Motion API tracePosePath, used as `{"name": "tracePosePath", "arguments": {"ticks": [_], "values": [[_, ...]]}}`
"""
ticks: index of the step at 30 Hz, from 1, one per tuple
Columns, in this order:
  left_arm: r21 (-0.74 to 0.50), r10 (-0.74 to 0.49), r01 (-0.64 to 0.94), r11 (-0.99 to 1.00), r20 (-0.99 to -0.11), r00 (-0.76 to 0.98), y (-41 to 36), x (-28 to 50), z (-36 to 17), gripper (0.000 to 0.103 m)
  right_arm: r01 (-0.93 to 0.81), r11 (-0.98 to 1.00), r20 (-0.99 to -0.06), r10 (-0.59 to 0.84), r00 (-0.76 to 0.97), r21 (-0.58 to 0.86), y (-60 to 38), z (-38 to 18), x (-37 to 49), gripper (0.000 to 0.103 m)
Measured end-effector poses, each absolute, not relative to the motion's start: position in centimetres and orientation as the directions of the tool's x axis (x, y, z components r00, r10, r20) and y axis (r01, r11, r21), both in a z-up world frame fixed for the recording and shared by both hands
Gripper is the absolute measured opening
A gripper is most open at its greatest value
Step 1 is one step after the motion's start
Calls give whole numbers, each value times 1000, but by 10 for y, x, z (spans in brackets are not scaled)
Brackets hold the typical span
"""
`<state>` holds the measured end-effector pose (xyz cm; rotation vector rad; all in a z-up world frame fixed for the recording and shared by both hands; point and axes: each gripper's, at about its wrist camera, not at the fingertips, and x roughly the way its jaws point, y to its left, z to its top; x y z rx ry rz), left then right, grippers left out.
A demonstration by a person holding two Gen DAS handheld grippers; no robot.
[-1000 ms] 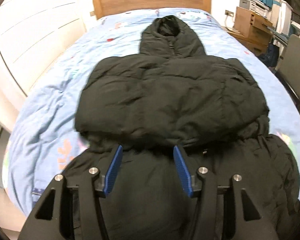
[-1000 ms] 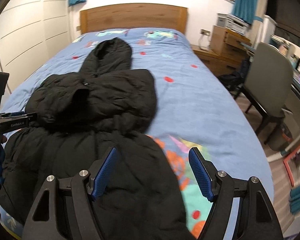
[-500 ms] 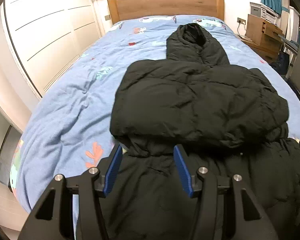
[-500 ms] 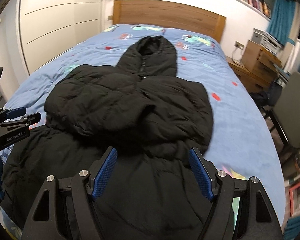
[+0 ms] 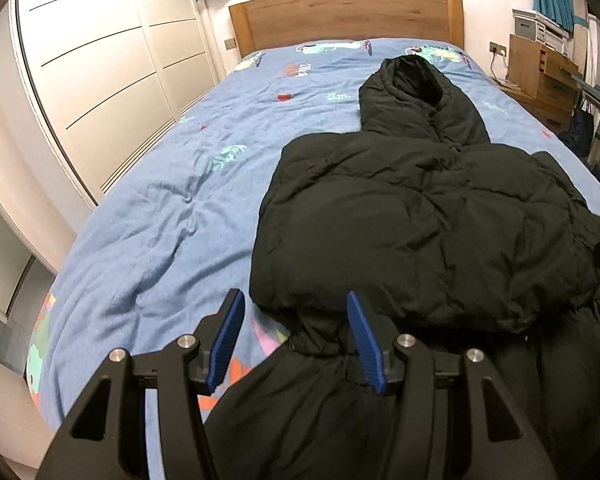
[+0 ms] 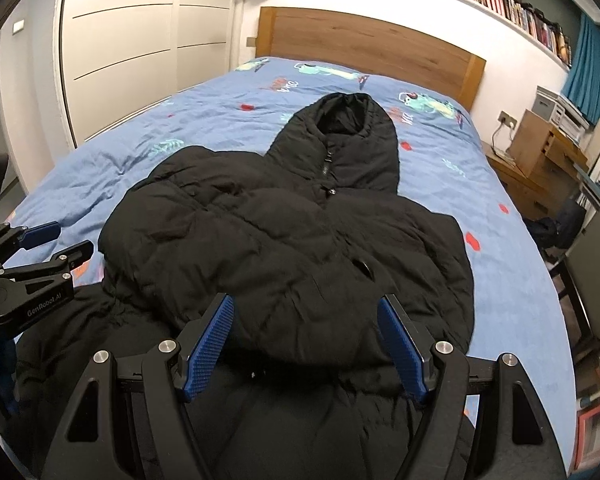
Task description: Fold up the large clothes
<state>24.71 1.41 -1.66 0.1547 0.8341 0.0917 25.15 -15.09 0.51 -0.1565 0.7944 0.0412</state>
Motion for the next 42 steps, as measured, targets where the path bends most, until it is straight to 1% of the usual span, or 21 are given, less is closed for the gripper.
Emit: {"name": "tracePosePath", "arguments": {"ticks": [8,17,20,22,24,27,31,36,38,40,42], "values": [[143,112,-9,990,-734,670,12,275,-27,52,-100,987,-717,-23,697,-129,-148,-8,277,73],[127,96,1,992,-755,649,7,311,-53,52,-85,989,-754,-37,656,-123,-164,-46,299,74],[132,96,9,991,-765,637,3,322,-65,52,-86,989,-765,-35,643,-118,-169,-59,305,77],[130,95,11,991,-777,623,2,328,-76,59,-86,990,-772,-35,634,-116,-171,-69,308,78],[134,101,9,991,-788,607,3,332,-88,64,-86,990,-777,-35,629,-114,-173,-75,311,80],[133,94,27,991,-810,578,3,339,-102,67,-82,993,-790,-17,613,-85,-178,-88,316,84],[136,86,45,990,-818,568,3,340,-91,66,-82,996,-809,14,588,-43,-188,-94,318,85],[113,58,46,993,-770,636,3,336,-51,66,-68,998,-800,53,598,16,-203,-70,303,82],[109,40,65,992,-754,656,-3,342,-39,66,-52,999,-776,45,629,16,-216,-54,297,82],[111,31,78,991,-747,664,-11,352,-35,66,-19,1000,-758,5,652,-11,-229,-45,298,82],[94,12,90,992,-752,659,-17,364,-37,66,10,1000,-758,-24,652,-22,-241,-44,302,82]]}}
